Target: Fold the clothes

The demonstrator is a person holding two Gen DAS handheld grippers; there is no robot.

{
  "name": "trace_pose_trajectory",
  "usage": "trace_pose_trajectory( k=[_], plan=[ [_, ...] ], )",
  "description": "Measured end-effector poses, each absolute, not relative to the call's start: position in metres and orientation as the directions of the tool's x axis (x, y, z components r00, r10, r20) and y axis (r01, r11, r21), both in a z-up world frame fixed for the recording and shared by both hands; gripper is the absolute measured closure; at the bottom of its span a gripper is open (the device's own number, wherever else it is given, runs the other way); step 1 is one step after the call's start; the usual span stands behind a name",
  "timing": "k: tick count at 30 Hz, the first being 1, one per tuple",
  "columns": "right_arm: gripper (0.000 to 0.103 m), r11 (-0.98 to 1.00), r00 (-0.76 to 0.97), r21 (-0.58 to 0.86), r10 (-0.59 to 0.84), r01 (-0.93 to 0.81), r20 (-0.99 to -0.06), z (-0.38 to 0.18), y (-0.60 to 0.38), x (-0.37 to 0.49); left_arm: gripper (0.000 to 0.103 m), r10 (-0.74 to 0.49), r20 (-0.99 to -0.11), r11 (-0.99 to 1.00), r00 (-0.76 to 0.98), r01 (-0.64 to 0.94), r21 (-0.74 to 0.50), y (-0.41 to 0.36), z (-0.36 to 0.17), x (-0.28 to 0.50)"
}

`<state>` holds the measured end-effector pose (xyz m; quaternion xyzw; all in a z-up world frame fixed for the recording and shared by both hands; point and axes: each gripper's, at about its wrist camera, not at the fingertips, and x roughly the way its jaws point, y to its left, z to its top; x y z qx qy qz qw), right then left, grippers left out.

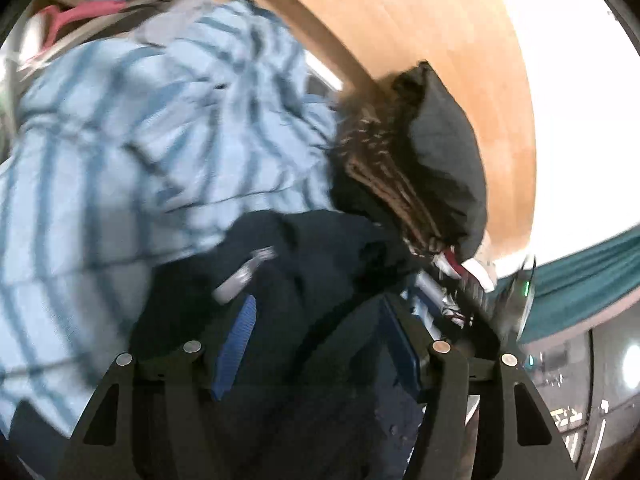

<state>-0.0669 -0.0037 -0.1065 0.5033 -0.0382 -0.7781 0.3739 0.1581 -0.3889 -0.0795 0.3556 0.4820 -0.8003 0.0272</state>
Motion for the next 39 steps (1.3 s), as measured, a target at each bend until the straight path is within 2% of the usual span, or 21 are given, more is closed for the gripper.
trace_pose_trajectory(
  k=[2,4,5,6,7,8,9,10,11,12,13,17,21,23,26,28,32,34,37,39],
  plan=[
    [0.035,-0.744,-0.242,0.474,-0.625,0.470,-0.742,-0.114,0.035,-0.073,0.039,0.334,-0.587,-0.542,-0.737,0.360,-0.760,-0.387,-0.079,0.136],
    [0.039,-0.771,-0.229,0.524,-0.618,0.361,-0.752,-0.131,0.069,-0.090,0.039,0.376,-0.573,-0.516,-0.728,0.349,-0.782,-0.383,-0.086,0.114],
    [0.052,-0.782,-0.200,0.549,-0.612,0.295,-0.765,-0.144,0.085,-0.103,0.039,0.396,-0.564,-0.497,-0.724,0.348,-0.795,-0.381,-0.090,0.102],
    [0.060,-0.784,-0.162,0.566,-0.611,0.254,-0.775,-0.156,0.095,-0.114,0.039,0.414,-0.553,-0.472,-0.723,0.349,-0.809,-0.378,-0.095,0.092],
    [0.060,-0.782,-0.121,0.575,-0.612,0.241,-0.782,-0.167,0.100,-0.120,0.039,0.424,-0.557,-0.461,-0.714,0.359,-0.812,-0.374,-0.100,0.081],
    [0.065,-0.782,-0.096,0.571,-0.607,0.249,-0.789,-0.173,0.101,-0.123,0.039,0.433,-0.562,-0.452,-0.705,0.369,-0.812,-0.369,-0.104,0.070],
    [0.066,-0.783,-0.089,0.555,-0.597,0.280,-0.797,-0.175,0.098,-0.123,0.044,0.416,-0.593,-0.480,-0.689,0.388,-0.787,-0.364,-0.106,0.060],
    [0.067,-0.782,-0.088,0.534,-0.586,0.321,-0.806,-0.177,0.093,-0.124,0.061,0.397,-0.626,-0.510,-0.671,0.405,-0.759,-0.358,-0.107,0.049],
    [0.070,-0.781,-0.091,0.516,-0.577,0.352,-0.811,-0.178,0.085,-0.126,0.071,0.355,-0.675,-0.572,-0.647,0.420,-0.704,-0.351,-0.106,0.038],
    [0.071,-0.779,-0.097,0.500,-0.570,0.378,-0.816,-0.179,0.077,-0.128,0.076,0.312,-0.718,-0.628,-0.623,0.432,-0.648,-0.344,-0.105,0.026],
    [0.072,-0.782,-0.103,0.489,-0.563,0.387,-0.820,-0.180,0.069,-0.133,0.088,0.293,-0.735,-0.658,-0.611,0.430,-0.619,-0.340,-0.107,0.017],
    [0.075,-0.807,-0.123,0.471,-0.540,0.356,-0.833,-0.193,0.039,-0.163,0.091,0.212,-0.798,-0.764,-0.565,0.413,-0.495,-0.325,-0.113,-0.019],
    [0.075,-0.824,-0.165,0.449,-0.524,0.345,-0.836,-0.202,0.021,-0.186,0.091,0.147,-0.842,-0.767,-0.519,0.478,-0.428,-0.337,-0.137,-0.043],
    [0.078,-0.821,-0.210,0.459,-0.542,0.341,-0.813,-0.202,0.022,-0.197,0.101,0.131,-0.849,-0.748,-0.513,0.511,-0.424,-0.347,-0.149,-0.047],
    [0.076,-0.782,-0.184,0.564,-0.616,0.267,-0.766,-0.208,0.036,-0.207,0.101,0.145,-0.827,-0.712,-0.543,0.524,-0.468,-0.358,-0.153,-0.043],
    [0.072,-0.751,-0.177,0.606,-0.655,0.262,-0.735,-0.205,0.044,-0.205,0.101,0.203,-0.779,-0.689,-0.594,0.479,-0.544,-0.357,-0.142,-0.035],
    [0.070,-0.734,-0.167,0.577,-0.658,0.359,-0.734,-0.190,0.047,-0.190,0.101,0.300,-0.661,-0.688,-0.688,0.324,-0.649,-0.343,-0.114,-0.028],
    [0.069,-0.716,-0.125,0.581,-0.665,0.388,-0.736,-0.187,0.043,-0.184,0.097,0.333,-0.666,-0.711,-0.667,0.287,-0.643,-0.332,-0.110,-0.039],
    [0.059,-0.697,-0.098,0.600,-0.680,0.393,-0.726,-0.186,0.040,-0.174,0.083,0.349,-0.722,-0.699,-0.597,0.348,-0.625,-0.325,-0.122,-0.051],
    [0.046,-0.670,-0.072,0.648,-0.713,0.363,-0.697,-0.186,0.041,-0.169,0.080,0.376,-0.710,-0.626,-0.595,0.402,-0.668,-0.329,-0.130,-0.047]
  ],
)
